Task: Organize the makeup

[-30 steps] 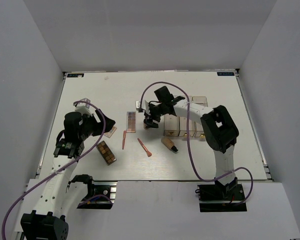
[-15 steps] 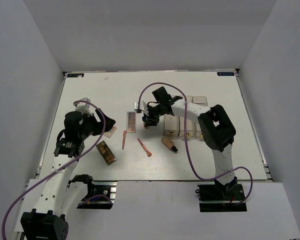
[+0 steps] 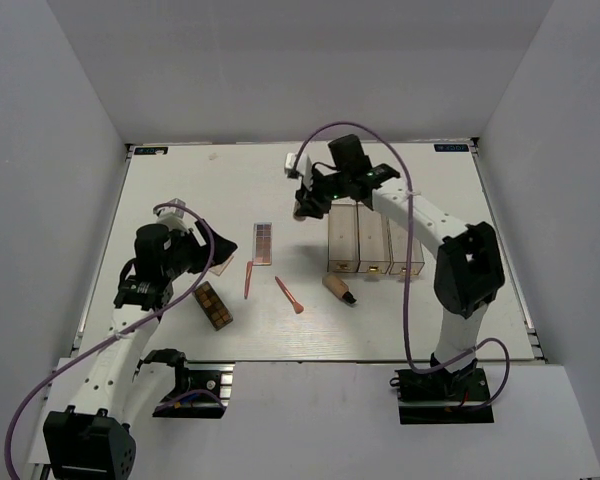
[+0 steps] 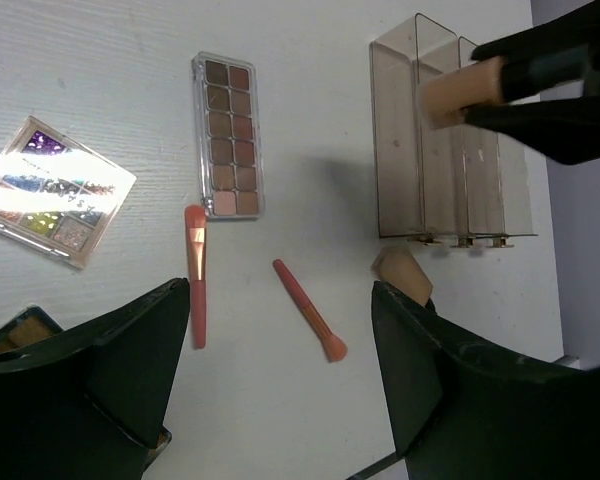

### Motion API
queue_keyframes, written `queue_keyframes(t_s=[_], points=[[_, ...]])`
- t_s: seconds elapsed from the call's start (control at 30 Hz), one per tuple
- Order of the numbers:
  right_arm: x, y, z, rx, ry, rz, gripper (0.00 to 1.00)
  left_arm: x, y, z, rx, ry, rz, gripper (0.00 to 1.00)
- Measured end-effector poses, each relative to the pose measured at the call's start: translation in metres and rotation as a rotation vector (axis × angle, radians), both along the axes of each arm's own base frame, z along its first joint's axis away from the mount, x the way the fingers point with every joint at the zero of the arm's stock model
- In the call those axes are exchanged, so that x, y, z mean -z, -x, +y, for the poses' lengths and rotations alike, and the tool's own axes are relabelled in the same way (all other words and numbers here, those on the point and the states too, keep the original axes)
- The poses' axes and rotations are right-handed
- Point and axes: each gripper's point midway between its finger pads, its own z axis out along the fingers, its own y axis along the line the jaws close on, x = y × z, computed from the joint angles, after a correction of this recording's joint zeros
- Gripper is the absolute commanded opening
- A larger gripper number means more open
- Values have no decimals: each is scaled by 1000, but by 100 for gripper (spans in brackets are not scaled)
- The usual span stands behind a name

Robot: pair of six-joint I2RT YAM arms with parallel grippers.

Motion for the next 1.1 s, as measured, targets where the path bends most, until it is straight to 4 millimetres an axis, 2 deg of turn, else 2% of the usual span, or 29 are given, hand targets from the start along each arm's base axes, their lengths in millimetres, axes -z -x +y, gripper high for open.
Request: queue_keyframes(t_s=[0.13, 0.2, 0.27, 0.4, 0.5, 0.67, 0.83, 0.87, 0.9, 0.97, 1.0, 1.07, 1.1], points=[[-30, -22, -31, 129, -27, -23, 5, 2, -2, -3, 4, 19, 14, 83], [-33, -32, -52, 192, -23, -29, 6, 5, -2, -3, 5, 22, 31, 83], [-28, -41, -74, 252, -8, -18, 6, 9, -3, -5, 10, 28, 52, 83], [-6, -55, -109, 345, 39, 22, 7, 13, -3, -9, 22, 49, 78, 83], [11, -62, -121, 372, 66, 50, 10, 13, -4, -12, 29, 67, 83, 83], [53, -74, -121, 363, 118, 105, 17, 16, -9, -17, 37, 79, 122, 83], [87, -75, -119, 349, 160, 154, 29, 12, -17, -28, 60, 90, 143, 83], [90, -76, -119, 348, 164, 158, 32, 12, -18, -31, 67, 91, 147, 83], [93, -76, -119, 348, 168, 160, 42, 13, -18, -34, 75, 93, 156, 83], [96, -78, -119, 347, 172, 160, 53, 16, -18, -43, 95, 94, 174, 83], [96, -78, -118, 347, 173, 159, 68, 17, -18, -46, 105, 93, 182, 82], [94, -80, -118, 348, 171, 153, 84, 20, -17, -55, 126, 90, 200, 83], [93, -82, -117, 345, 168, 144, 87, 21, -17, -60, 135, 87, 206, 83]])
